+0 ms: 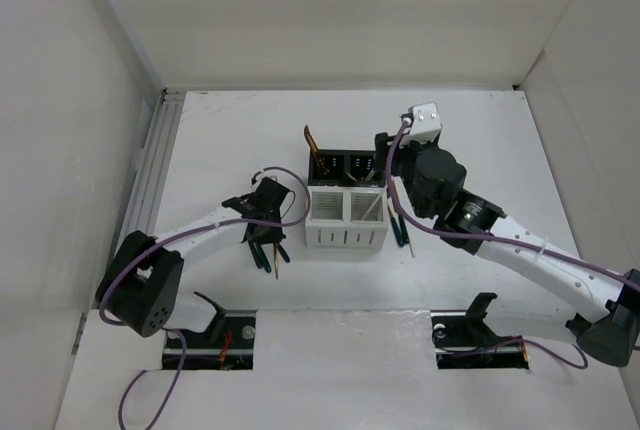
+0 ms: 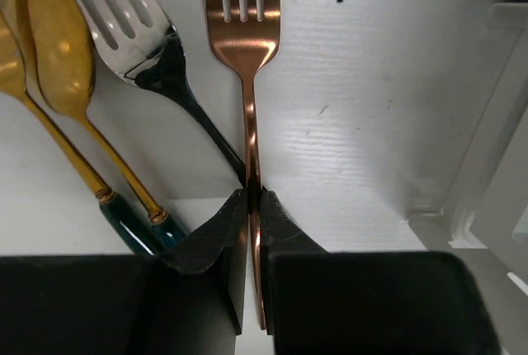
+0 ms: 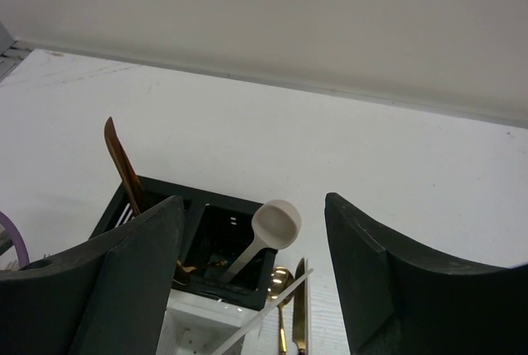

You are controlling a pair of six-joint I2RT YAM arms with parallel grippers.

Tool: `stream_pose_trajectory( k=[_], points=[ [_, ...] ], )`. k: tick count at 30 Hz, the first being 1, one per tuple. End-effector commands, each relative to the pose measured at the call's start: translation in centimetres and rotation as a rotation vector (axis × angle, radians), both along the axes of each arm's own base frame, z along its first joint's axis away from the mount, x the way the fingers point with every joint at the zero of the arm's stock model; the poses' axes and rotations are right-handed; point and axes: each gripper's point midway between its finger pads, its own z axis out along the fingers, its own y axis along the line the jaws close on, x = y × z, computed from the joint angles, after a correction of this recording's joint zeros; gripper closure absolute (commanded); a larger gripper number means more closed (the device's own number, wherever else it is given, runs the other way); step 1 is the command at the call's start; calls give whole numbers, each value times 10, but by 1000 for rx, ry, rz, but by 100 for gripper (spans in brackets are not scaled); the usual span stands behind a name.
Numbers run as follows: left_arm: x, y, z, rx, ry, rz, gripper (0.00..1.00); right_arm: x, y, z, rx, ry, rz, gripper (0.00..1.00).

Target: Sort the eating utensils into containers

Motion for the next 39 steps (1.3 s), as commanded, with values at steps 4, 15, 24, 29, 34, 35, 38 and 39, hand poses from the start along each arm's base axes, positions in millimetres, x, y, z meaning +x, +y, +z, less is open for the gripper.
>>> stream_pose_trajectory(
  k=[4,15,24,29,34,35,38,39],
  points=[
    [-17,-2,-17,3,92,-43,100,-10,-29,15,6,-46,-77,25],
    [22,-36,59,-171,-136,-90,100,-12,-37,15,-13,-50,-95,25],
    [34,-37,89,-195,-213,-55,100,-8,-34,20,-39,-55,-95,25],
    [58,-35,150,-192,-392,-66,100,-1,-31,23,-9,-54,-78,25],
    [74,-44,233,-291,-628,-111,100,4,-27,28,3,-55,-68,25],
    [70,-51,242,-325,-649,-135,100,3,-25,28,3,-56,-59,25],
    [64,-62,271,-414,-757,-185,100,2,-27,31,10,-61,-59,25],
    [62,-67,277,-428,-797,-209,100,-1,-29,35,21,-70,-59,25]
  ],
)
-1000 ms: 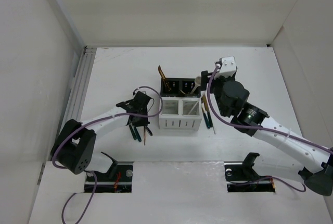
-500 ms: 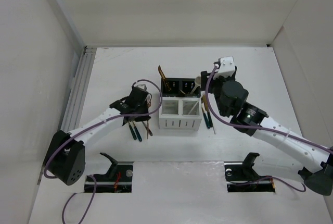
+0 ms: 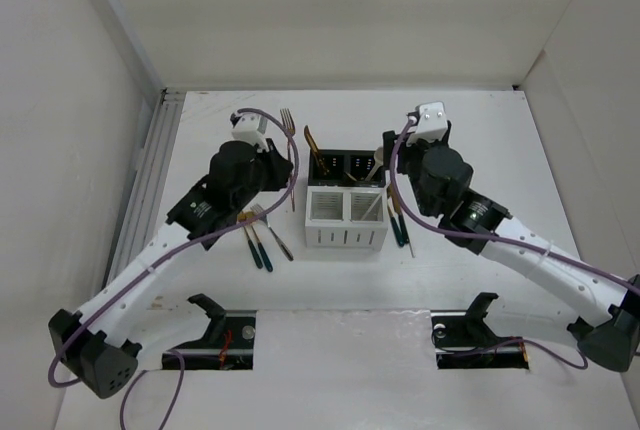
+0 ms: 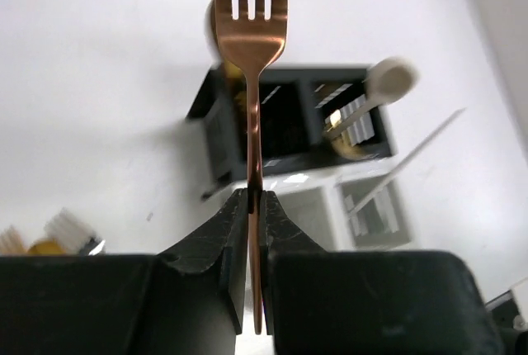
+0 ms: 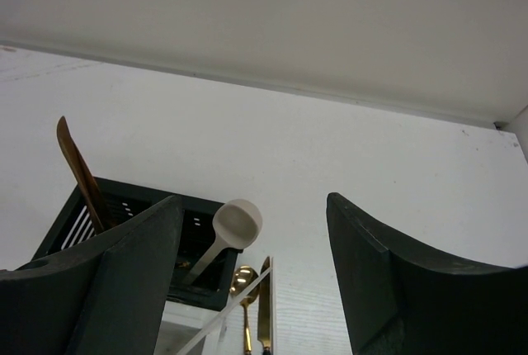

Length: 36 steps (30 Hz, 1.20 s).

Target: Sort the eating utensils into containers

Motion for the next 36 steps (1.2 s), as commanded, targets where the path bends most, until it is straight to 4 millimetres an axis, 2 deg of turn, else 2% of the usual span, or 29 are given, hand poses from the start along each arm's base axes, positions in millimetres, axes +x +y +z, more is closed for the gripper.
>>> stream_pose_trajectory(
  k=[1,2,5,7,8,10,16,21,22,23,25,28,29,32,35,36],
  points=[
    [-2,-18,38,-69,-193,-88,100,-4,-4,34,82,-60,2,25],
    [2,-23,55,-97,-284,-95,100,-7,-7,38,92,-70,2,25],
    [5,-34,70,-152,-388,-109,100,-8,-9,40,92,-70,2,25],
    [4,-43,72,-153,-442,-138,100,-8,-11,38,85,-64,-7,25],
    [4,-47,62,-142,-447,-143,100,-8,-13,36,78,-58,-16,25],
    [3,-55,69,-167,-494,-152,100,-9,-13,39,79,-59,-16,25],
    [-2,-61,25,-155,-452,-174,100,-10,-19,39,72,-44,-46,25],
    [-3,-64,22,-191,-498,-178,100,-11,-22,38,59,-33,-55,25],
    [-1,-66,16,-187,-493,-179,100,-11,-22,38,59,-33,-55,25],
    [1,-65,26,-203,-532,-167,100,-11,-22,38,59,-33,-55,25],
    [2,-66,27,-201,-552,-167,100,-11,-22,36,52,-27,-55,25],
    [6,-64,15,-195,-550,-143,100,-12,-23,38,52,-27,-55,25],
    [10,-61,1,-178,-533,-121,100,-12,-23,38,52,-27,-55,25],
    [13,-56,-17,-144,-501,-93,100,-12,-25,34,36,-14,-64,25],
    [6,-63,-22,-153,-499,-147,100,-13,-26,36,44,-12,-65,23],
    [5,-63,-22,-167,-492,-145,95,-14,-26,31,41,6,-66,22]
  ],
)
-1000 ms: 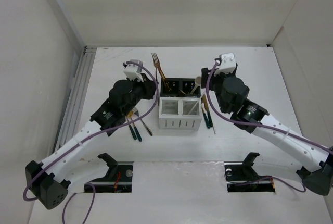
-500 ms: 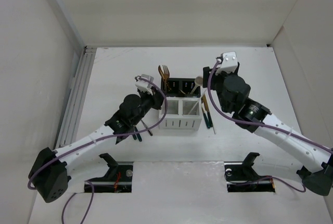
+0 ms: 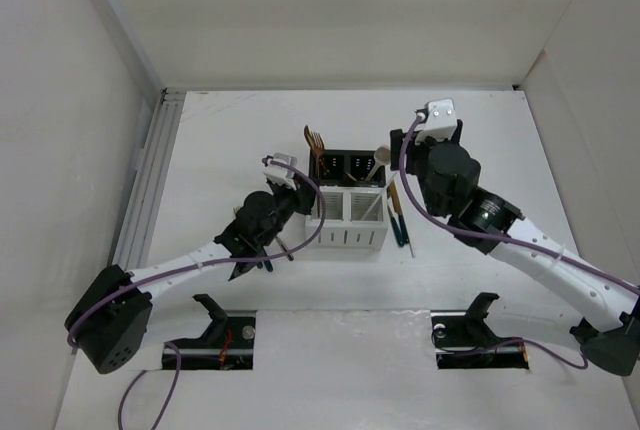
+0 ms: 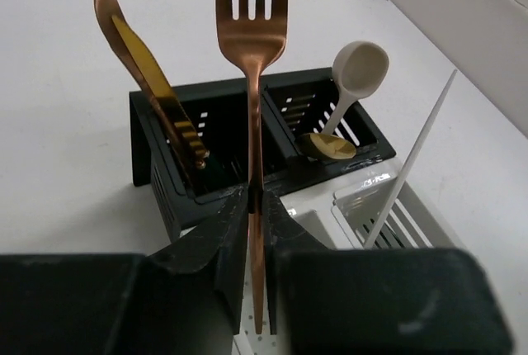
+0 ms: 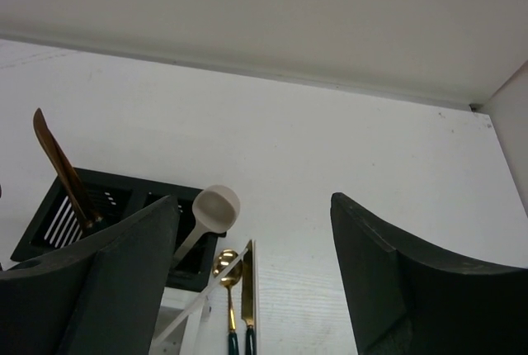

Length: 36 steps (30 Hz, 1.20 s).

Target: Sort the eating utensils into containers

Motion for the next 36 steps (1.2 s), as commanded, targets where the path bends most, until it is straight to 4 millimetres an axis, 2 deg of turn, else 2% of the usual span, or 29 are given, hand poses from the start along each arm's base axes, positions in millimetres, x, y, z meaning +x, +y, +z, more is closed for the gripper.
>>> stream_pose_trajectory(
  k=[1,2,4,5,7,10,13,14,15,17,18,19,20,21,22,24,25,26,27,29,32,35,36],
  points=[
    [-3,-6,28,-80,-77,-27,90,-6,-7,25,68,-23,-11,20],
    [-3,-6,26,-85,-63,-28,83,-5,-1,23,71,-4,8,16],
    [-6,-5,23,-80,-58,-37,68,-2,9,0,55,107,53,14],
    [-6,-6,21,-81,-46,-37,60,-2,11,8,79,124,62,14],
    [-8,-4,27,-85,-50,-37,55,1,18,-5,87,198,67,12],
    [-7,-5,39,-85,-63,-37,51,0,12,-9,101,255,66,12],
    [-7,-1,63,-95,-100,-27,51,-1,-6,6,206,249,69,15],
    [-7,1,76,-106,-112,-15,51,1,-17,6,236,264,70,15],
    [-7,2,84,-101,-128,-14,50,0,-23,6,254,273,70,17],
    [-3,6,103,-99,-154,13,48,1,-33,-3,254,318,65,31],
    [-2,16,109,-90,-153,55,48,-3,-46,-17,239,379,35,38],
    [1,20,110,-75,-149,84,47,-2,-50,-30,236,431,17,47],
    [2,28,116,-66,-150,118,47,-2,-54,-44,238,490,2,61],
    [2,36,116,-37,-121,154,46,-3,-59,-60,240,552,-3,63],
    [6,46,112,-10,-95,212,46,-11,-61,-90,280,669,32,63],
    [4,55,104,11,-41,250,44,-15,-62,-135,298,818,44,61],
    [2,63,87,61,11,267,44,-18,-65,-153,286,870,43,62],
    [1,70,83,69,32,281,44,-26,-72,-180,259,936,-2,64],
    [-1,73,70,94,66,292,44,-24,-76,-196,225,965,-17,65],
    [-6,88,50,110,142,335,44,-16,-77,-211,185,950,-15,65],
    [-16,100,19,161,237,370,44,-3,-71,-217,144,919,20,64],
    [-25,105,-2,165,310,386,43,0,-63,-233,113,959,61,61],
    [-25,104,-2,155,314,388,43,3,-56,-237,134,961,98,59]
  ],
)
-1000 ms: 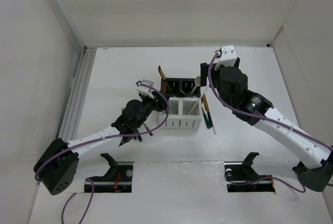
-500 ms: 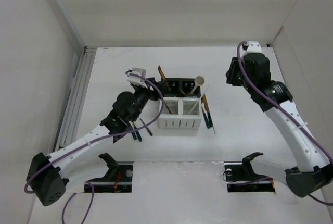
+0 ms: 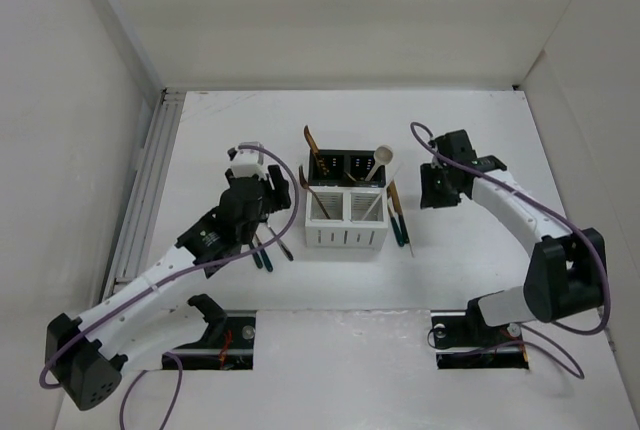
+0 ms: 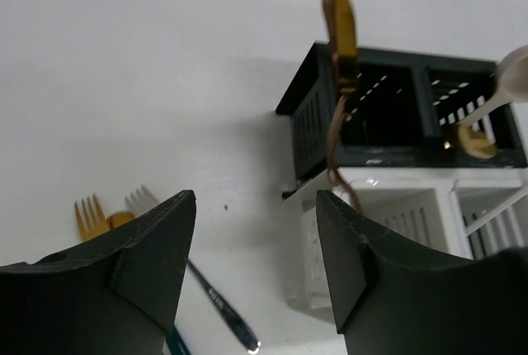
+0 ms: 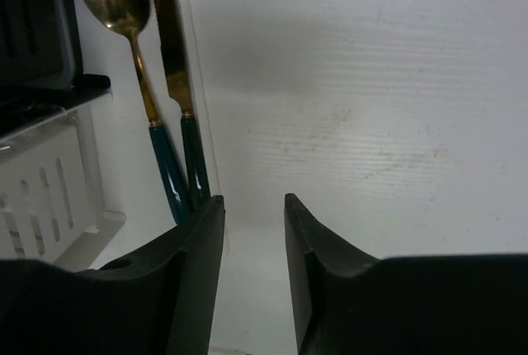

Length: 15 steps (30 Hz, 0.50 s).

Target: Sort the eating utensils into containers

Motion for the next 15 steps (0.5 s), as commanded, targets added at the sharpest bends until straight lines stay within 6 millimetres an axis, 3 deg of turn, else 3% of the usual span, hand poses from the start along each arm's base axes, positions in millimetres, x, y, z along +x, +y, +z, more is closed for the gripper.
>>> stream_pose_trajectory(
  k=[1,5,9,12,15],
  points=[
    [-12,15,-24,-2,85,64,43,24,26,4,67,-85,112,57],
    [-10,18,-25,-30,90,65,43,29,27,-23,41,-33,97,57],
    [-3,22,-11,-49,57,85,43,35,28,-40,25,-25,75,59],
    [0,28,-12,-41,55,103,43,37,43,-49,79,-16,103,58],
    [1,29,-12,-44,57,104,43,27,60,-59,85,6,136,58]
  ],
)
